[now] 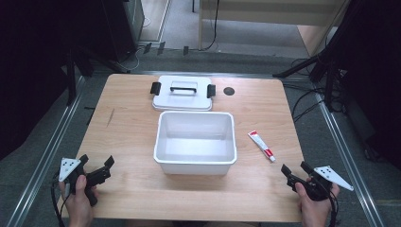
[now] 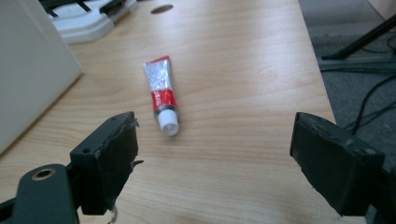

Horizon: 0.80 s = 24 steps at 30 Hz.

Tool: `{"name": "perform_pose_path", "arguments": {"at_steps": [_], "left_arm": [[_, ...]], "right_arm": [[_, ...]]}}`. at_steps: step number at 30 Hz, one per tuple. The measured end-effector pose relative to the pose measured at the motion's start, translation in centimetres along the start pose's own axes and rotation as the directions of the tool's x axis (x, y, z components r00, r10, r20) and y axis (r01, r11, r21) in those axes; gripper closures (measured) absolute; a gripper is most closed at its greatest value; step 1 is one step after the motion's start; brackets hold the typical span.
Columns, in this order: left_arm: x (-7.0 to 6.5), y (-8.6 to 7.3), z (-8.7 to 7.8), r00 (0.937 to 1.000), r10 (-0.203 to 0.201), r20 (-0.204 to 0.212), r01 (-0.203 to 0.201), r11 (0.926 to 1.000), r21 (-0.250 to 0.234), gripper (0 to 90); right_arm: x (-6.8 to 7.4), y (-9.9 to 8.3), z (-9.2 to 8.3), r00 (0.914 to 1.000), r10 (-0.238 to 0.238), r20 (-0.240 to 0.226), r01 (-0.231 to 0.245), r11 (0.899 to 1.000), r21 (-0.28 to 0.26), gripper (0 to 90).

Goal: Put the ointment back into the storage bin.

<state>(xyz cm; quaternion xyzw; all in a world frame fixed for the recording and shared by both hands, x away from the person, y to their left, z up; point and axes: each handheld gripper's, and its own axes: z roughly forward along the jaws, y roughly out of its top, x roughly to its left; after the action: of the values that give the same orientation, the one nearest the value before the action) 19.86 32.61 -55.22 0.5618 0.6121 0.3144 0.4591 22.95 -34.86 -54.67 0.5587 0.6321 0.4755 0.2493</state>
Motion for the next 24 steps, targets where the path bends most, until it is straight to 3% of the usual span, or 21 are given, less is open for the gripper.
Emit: {"name": "perform_pose_path", "arguments": {"at_steps": [3,8,16,17,20,24], "left_arm": [[0.0,0.1,0.2,1.0000,0.006,-0.007,-0.006,0.9999,0.015,0.0],[-0.2,0.1,0.3,0.9996,0.021,-0.019,-0.021,0.9998,0.006,0.0],[-0.1,0.1,0.2,0.9999,0.014,-0.006,-0.014,0.9999,0.007,0.0],[0.0,0.1,0.2,1.0000,0.003,0.000,-0.003,1.0000,0.007,0.0],[0.0,0.1,0.2,1.0000,-0.003,0.000,0.003,1.0000,0.004,0.0],[0.0,0.1,0.2,1.0000,0.001,-0.008,-0.001,1.0000,0.007,0.0]], "right_arm": [[0.0,0.1,0.3,0.9997,-0.005,0.025,0.005,1.000,0.026,18.5],[-0.8,0.5,0.4,0.9977,0.052,0.044,-0.055,0.995,0.080,20.9],[-0.2,2.2,0.3,0.9988,-0.004,0.049,-0.004,0.988,0.156,22.3],[0.1,2.7,0.5,0.9982,-0.038,0.047,0.027,0.978,0.208,21.1],[0.8,3.6,0.9,0.9939,-0.107,0.025,0.096,0.955,0.282,19.5],[1.5,4.7,1.5,0.9872,-0.159,0.008,0.143,0.909,0.392,19.3]]}}
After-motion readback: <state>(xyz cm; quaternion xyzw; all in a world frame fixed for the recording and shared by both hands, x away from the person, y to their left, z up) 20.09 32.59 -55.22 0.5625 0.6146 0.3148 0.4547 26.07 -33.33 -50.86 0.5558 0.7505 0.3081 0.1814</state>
